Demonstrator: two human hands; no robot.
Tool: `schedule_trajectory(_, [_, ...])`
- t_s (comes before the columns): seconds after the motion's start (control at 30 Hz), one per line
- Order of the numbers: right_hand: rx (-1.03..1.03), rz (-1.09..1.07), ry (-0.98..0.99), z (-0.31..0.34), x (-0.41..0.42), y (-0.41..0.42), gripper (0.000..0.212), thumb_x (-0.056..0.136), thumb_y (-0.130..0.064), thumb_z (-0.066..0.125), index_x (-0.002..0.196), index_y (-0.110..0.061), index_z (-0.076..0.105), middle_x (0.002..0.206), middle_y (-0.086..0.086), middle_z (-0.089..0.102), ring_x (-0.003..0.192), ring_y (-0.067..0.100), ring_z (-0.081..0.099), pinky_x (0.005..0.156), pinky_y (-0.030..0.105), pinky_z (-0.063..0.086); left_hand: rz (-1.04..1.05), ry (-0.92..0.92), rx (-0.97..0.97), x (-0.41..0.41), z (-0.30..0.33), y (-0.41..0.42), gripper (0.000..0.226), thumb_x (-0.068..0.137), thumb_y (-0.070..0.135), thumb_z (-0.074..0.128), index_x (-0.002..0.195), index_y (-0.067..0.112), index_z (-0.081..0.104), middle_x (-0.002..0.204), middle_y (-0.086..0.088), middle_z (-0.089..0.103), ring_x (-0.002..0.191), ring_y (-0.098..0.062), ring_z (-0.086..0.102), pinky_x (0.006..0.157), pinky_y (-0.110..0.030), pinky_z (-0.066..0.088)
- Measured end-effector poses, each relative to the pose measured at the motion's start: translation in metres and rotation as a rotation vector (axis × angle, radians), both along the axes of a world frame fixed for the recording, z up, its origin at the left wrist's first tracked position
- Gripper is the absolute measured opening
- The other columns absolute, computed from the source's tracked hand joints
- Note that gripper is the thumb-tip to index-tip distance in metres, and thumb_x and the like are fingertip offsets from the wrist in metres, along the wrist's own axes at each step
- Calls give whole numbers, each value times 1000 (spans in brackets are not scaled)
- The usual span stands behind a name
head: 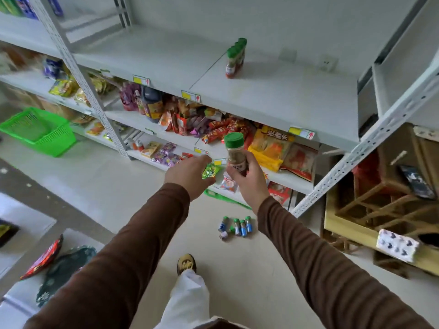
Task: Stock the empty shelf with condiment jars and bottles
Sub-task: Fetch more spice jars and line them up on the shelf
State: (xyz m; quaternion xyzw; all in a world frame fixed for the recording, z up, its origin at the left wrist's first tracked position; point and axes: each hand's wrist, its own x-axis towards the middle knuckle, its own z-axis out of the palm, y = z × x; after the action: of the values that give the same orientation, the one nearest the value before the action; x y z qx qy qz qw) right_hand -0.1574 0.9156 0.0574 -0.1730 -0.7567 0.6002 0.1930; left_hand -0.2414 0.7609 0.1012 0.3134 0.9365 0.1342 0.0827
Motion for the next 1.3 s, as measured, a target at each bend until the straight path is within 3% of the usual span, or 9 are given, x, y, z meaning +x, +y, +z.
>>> schedule_trajectory(0.2, [-39, -169, 7, -4, -109, 47, 39, 84, -13, 76, 115, -17, 53, 103, -4, 63, 89, 1, 62, 90, 37, 55, -58, -43, 32, -122, -8, 49, 55, 87, 52, 64, 135, 32, 49, 128, 4, 63, 113, -22, 61, 89, -40, 53])
schedule_trajectory(0.3, [-59, -239, 3, -5, -163, 71, 40, 79, -20, 80, 111, -21, 56, 105, 0, 67, 96, 15, 65, 89, 43, 56, -105, -60, 49, -181, -4, 74, 55, 86, 49, 66, 135, 30, 50, 128, 4, 63, 113, -21, 61, 92, -40, 52])
schedule_trajectory(0.4, [-36, -295, -22, -4, -213, 93, 39, 75, -25, 83, 105, -30, 57, 99, -3, 69, 90, 18, 66, 78, 36, 55, -133, -51, 58, -230, -1, 102, 54, 86, 47, 65, 134, 27, 51, 125, 2, 64, 111, -21, 61, 88, -37, 52])
schedule_trajectory(0.53, [20, -326, -45, -4, -273, 125, 39, 74, -18, 83, 103, -20, 58, 91, -11, 68, 81, -5, 62, 71, 10, 47, -124, -60, 56, -274, -4, 135, 53, 88, 49, 63, 135, 30, 49, 127, 3, 61, 114, -20, 59, 88, -34, 49])
schedule_trajectory(0.67, [21, -348, -68, -14, -339, 162, 39, 71, -18, 84, 100, -19, 58, 87, -10, 68, 82, 4, 64, 76, 24, 50, -118, -70, 52, -318, -9, 172, 54, 87, 45, 65, 137, 32, 47, 131, 5, 62, 116, -19, 60, 92, -35, 51])
schedule_trajectory(0.8, [39, -350, -96, -22, -398, 193, 39, 71, -20, 84, 98, -13, 56, 87, -6, 67, 77, 8, 61, 74, 25, 45, -89, -47, 49, -357, -10, 200, 56, 87, 43, 68, 137, 30, 47, 132, 6, 61, 117, -18, 58, 90, -32, 48])
schedule_trajectory(0.93, [89, -383, -137, -36, -441, 211, 44, 67, -24, 86, 97, -12, 57, 90, 2, 71, 79, 21, 66, 77, 33, 53, -65, -48, 50, -389, -16, 215, 58, 87, 44, 68, 138, 30, 47, 133, 5, 60, 117, -19, 58, 88, -33, 48])
schedule_trajectory(1.13, [218, -464, -142, -49, -481, 220, 48, 62, -24, 88, 98, -13, 57, 98, 1, 53, 88, 29, 61, 80, 43, 53, -67, -64, 26, -424, -29, 223, 57, 87, 47, 68, 137, 31, 47, 132, 6, 60, 116, -19, 58, 90, -39, 53])
schedule_trajectory(1.3, [231, -531, -149, -55, -489, 223, 51, 61, -28, 86, 97, -12, 54, 97, 7, 61, 87, 29, 60, 78, 44, 52, -103, -65, 43, -440, -34, 231, 55, 87, 47, 66, 137, 31, 47, 131, 7, 61, 116, -19, 58, 89, -38, 53])
